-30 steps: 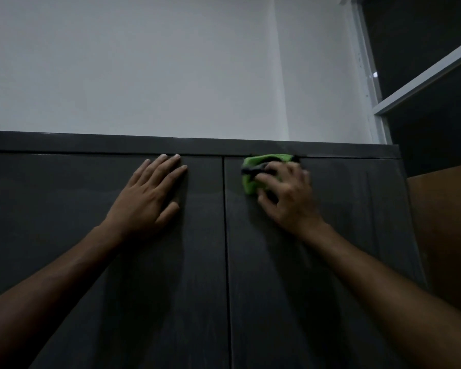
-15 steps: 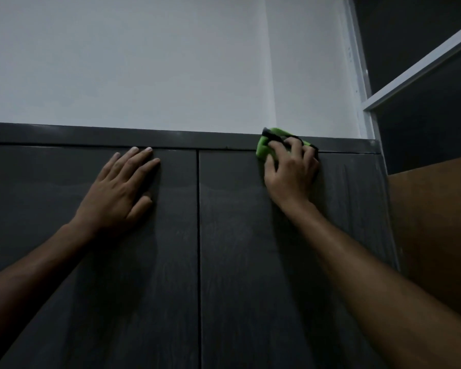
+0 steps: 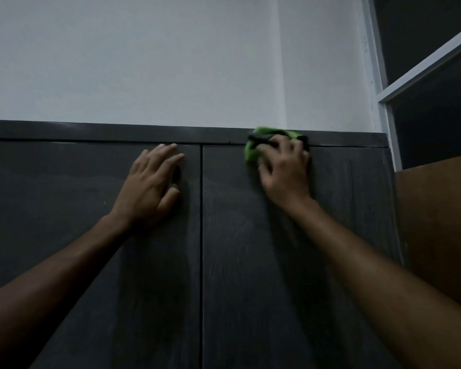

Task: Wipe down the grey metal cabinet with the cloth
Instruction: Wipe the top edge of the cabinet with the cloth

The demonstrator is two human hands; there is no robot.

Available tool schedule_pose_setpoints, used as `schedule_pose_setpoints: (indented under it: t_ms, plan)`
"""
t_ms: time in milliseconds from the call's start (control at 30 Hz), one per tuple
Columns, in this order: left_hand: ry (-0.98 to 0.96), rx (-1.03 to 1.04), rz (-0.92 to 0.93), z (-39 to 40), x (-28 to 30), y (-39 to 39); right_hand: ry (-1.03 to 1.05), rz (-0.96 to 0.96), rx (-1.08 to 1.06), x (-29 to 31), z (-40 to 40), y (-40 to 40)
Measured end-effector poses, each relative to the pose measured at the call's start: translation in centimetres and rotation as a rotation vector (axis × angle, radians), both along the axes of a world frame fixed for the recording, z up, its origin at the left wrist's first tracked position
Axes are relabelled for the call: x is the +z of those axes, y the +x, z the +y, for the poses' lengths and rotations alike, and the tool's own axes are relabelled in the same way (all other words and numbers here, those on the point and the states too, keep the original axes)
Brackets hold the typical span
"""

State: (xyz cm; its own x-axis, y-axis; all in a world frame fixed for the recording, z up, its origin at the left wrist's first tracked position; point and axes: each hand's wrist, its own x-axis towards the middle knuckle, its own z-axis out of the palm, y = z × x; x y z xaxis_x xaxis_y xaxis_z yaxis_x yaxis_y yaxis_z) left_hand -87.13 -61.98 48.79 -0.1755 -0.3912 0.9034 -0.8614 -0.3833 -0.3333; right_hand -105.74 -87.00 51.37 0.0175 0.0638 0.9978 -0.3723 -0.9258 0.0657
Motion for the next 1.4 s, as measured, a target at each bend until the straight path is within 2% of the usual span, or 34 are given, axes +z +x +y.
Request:
schedule_pose_setpoints:
  t_ms: [67,100,133,233,300,433,500,633,667,700,867,900,1000,1033,1167,1267,1333,1400]
  plan:
    - [0.053,-0.013,-0.025,-1.7,0.0,-1.5,-0.203,0.157,-0.012,-2.5,-1.3,-1.0]
    - [0.074,-0.007,-0.039,-2.5,0.1,-2.1,-0.213,0.157,-0.028,-3.0,-2.3,-2.0]
    - [0.093,0.006,-0.051,-3.1,0.2,-2.5,-0.155,0.106,-0.046,-2.8,-3.4,-3.0]
    - [0.128,0.043,-0.058,-4.8,0.6,-3.5,0.219,-0.146,-0.066,0.5,-4.7,-4.4]
    - [0.128,0.047,-0.040,-5.6,0.8,-3.8,0.269,-0.167,-0.049,2.0,-3.3,-3.7]
    - [0.093,0.072,-0.057,-6.3,0.5,-3.5,-0.133,0.146,-0.002,-1.5,-1.8,-2.5]
    - [0.102,0.086,-0.079,-6.3,0.5,-3.1,-0.191,0.170,-0.023,-2.8,-3.6,-4.0]
    - [0.088,0.096,-0.106,-6.5,0.7,-2.6,0.213,-0.133,-0.059,1.1,-6.4,-6.0]
    - [0.082,0.096,-0.113,-6.6,0.7,-2.5,0.270,-0.159,-0.042,2.1,-5.9,-5.7]
    - [0.077,0.096,-0.118,-6.7,0.6,-2.3,0.261,-0.146,-0.035,2.5,-5.0,-5.0]
    - [0.056,0.088,-0.127,-6.9,0.4,-2.4,-0.135,0.136,-0.015,-1.6,-4.6,-4.6]
    - [0.055,0.083,-0.124,-6.9,0.4,-2.4,-0.109,0.108,-0.039,-1.5,-5.2,-5.1]
    - [0.055,0.049,-0.111,-6.8,0.6,-2.5,0.179,-0.111,-0.041,0.6,-4.5,-4.5]
    - [0.052,0.024,-0.101,-6.8,0.6,-2.5,0.210,-0.138,-0.038,1.3,-3.4,-3.6]
    - [-0.002,-0.133,-0.022,-6.8,0.6,-2.4,0.071,-0.018,0.008,2.4,1.9,0.9]
    - [-0.047,-0.255,0.065,-6.8,0.7,-2.7,-0.095,0.121,0.024,0.8,4.4,2.9]
    - [-0.053,-0.267,0.074,-6.7,0.6,-3.0,-0.255,0.237,0.014,-0.6,3.9,2.1]
    - [-0.035,-0.255,0.077,-6.5,0.6,-3.1,-0.268,0.250,-0.014,-0.8,1.3,0.1]
